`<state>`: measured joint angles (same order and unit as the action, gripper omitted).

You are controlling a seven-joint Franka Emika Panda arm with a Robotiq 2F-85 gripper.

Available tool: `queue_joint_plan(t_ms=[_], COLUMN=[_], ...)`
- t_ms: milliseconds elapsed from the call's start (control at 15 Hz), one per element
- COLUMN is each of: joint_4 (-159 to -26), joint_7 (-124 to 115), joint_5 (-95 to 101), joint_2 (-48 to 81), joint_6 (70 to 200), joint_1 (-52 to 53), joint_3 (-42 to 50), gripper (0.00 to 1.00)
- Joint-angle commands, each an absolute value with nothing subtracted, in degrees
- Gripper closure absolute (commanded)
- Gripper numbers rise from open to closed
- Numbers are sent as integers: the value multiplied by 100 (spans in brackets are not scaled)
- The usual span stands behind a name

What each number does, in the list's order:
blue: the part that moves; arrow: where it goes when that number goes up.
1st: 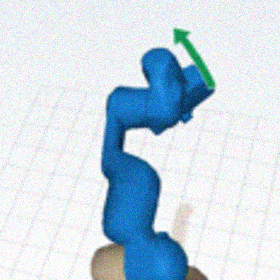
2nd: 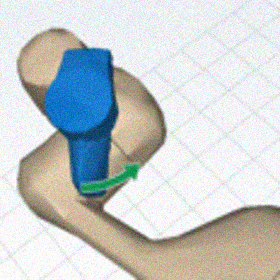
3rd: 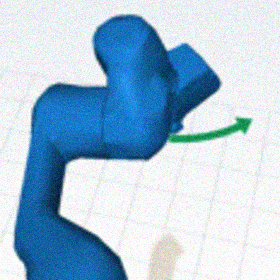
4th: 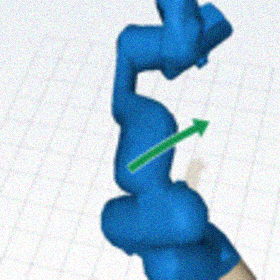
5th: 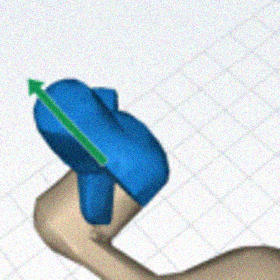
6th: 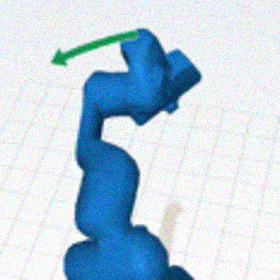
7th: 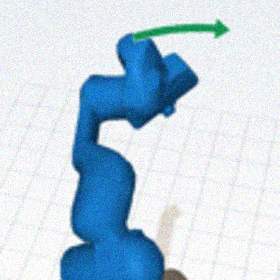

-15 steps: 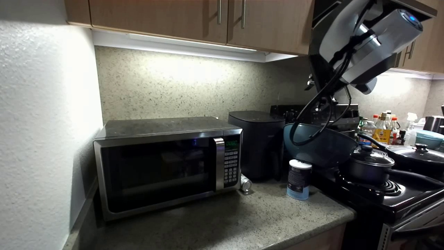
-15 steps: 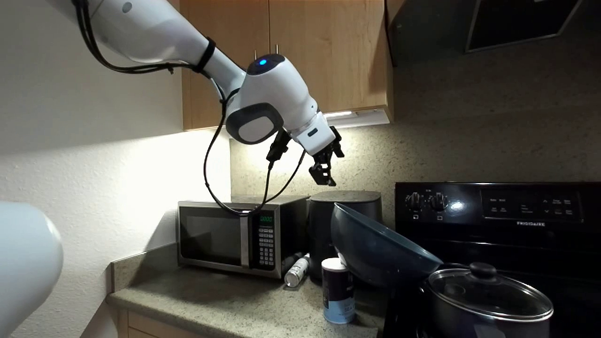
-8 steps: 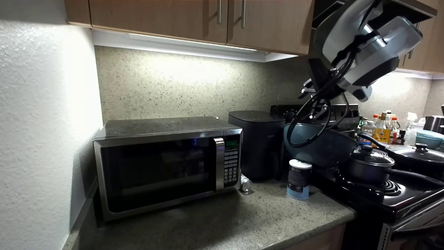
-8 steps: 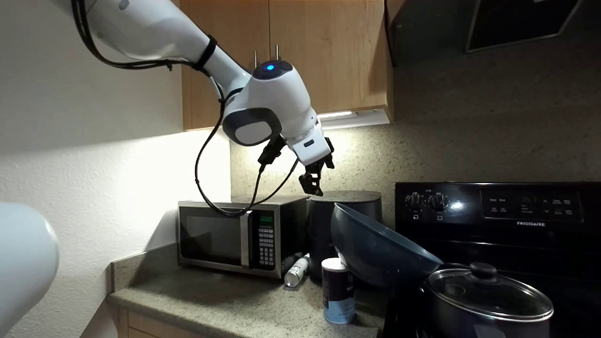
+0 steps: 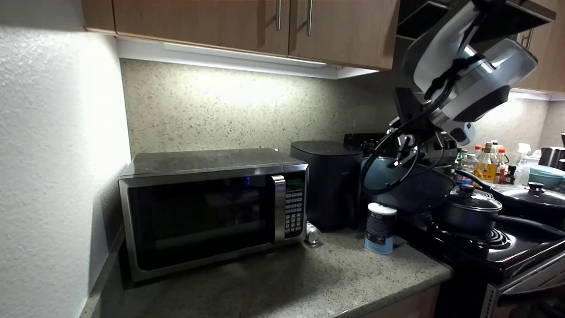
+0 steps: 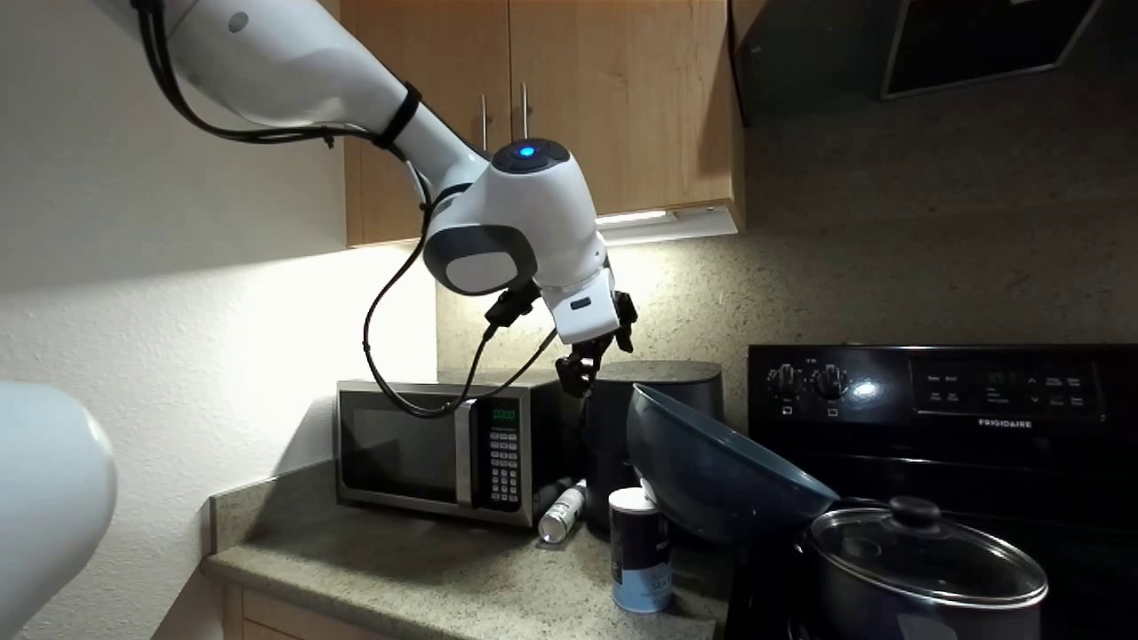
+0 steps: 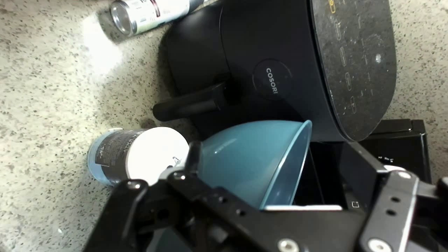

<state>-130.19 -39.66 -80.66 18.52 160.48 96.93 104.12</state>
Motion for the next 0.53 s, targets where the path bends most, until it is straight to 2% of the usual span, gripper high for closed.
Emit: queue_joint_plan(t_ms=[0, 133, 467], joint_4=[-12999, -12989, -13387], joint_7=[-3966, -3966, -4288], joint_5=[-8104, -8137, -8175], joint_2=[1902, 2001, 1768], joint_6=[16068, 16069, 14970], joint_1=[9522, 9375, 9543], joint_3=[10240, 10082, 10687], gripper=[0, 0, 0])
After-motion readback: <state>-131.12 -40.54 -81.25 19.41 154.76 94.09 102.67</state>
